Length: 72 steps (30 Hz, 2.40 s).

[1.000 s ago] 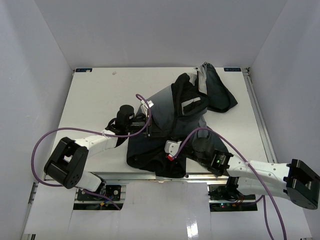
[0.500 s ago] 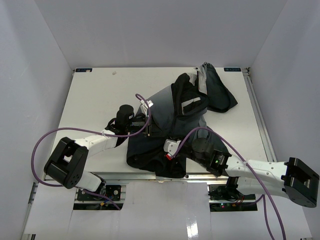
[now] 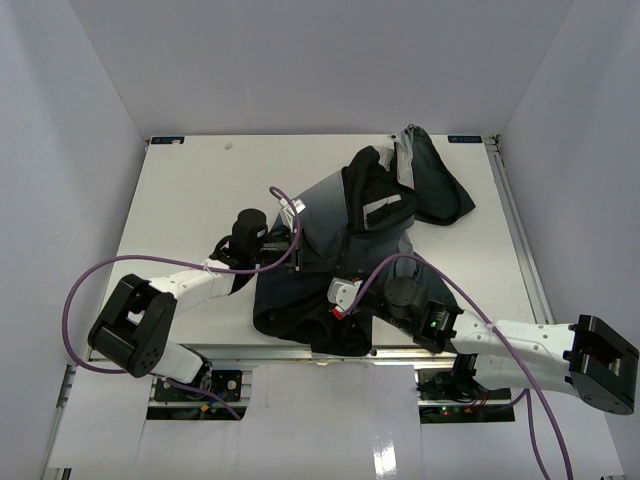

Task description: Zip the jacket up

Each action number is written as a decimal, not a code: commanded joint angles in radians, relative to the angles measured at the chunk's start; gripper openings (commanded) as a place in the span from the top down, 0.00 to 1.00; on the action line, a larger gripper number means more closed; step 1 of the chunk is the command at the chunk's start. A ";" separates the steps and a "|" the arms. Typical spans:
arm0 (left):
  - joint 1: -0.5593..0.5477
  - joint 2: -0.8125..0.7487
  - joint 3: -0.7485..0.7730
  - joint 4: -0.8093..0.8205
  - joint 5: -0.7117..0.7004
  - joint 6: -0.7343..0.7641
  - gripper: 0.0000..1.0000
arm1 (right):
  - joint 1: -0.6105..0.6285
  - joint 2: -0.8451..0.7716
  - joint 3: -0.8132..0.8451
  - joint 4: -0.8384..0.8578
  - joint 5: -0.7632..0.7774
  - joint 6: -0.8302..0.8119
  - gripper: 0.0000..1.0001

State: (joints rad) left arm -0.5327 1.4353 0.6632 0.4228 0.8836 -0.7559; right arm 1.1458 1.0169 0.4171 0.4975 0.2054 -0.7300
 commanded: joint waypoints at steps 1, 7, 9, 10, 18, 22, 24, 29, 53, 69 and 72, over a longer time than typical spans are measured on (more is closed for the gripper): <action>-0.001 -0.023 0.016 -0.004 0.028 0.018 1.00 | -0.004 -0.004 0.029 0.075 0.077 0.005 0.88; -0.001 -0.024 0.019 -0.006 0.026 0.021 1.00 | -0.008 -0.003 0.033 0.075 0.091 0.019 0.91; -0.001 -0.023 0.018 -0.006 0.025 0.023 1.00 | -0.014 -0.004 0.037 0.075 0.097 0.032 0.90; -0.001 -0.023 0.018 -0.006 0.026 0.023 1.00 | -0.016 -0.005 0.039 0.075 0.098 0.040 0.89; -0.001 -0.023 0.019 -0.006 0.025 0.023 1.00 | -0.024 -0.004 0.043 0.075 0.088 0.054 0.86; -0.001 -0.022 0.021 -0.007 0.025 0.025 1.00 | -0.027 -0.010 0.045 0.075 0.088 0.062 0.81; -0.001 -0.024 0.020 -0.007 0.025 0.026 1.00 | -0.032 -0.012 0.045 0.075 0.089 0.067 0.82; -0.001 -0.030 0.015 -0.001 0.023 0.030 1.00 | -0.045 -0.018 0.044 0.089 0.079 0.091 0.84; -0.001 -0.046 0.007 -0.006 0.009 0.050 1.00 | -0.086 -0.014 0.052 0.095 0.033 0.153 0.81; -0.001 -0.053 0.003 0.000 0.009 0.055 1.00 | -0.116 0.020 0.068 0.095 0.028 0.193 0.86; -0.001 -0.055 0.002 0.003 0.009 0.054 1.00 | -0.116 0.028 0.070 0.085 0.015 0.198 0.87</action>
State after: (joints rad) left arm -0.5320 1.4239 0.6632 0.4473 0.8367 -0.7168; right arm 1.0563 1.0346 0.4362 0.5266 0.1586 -0.5303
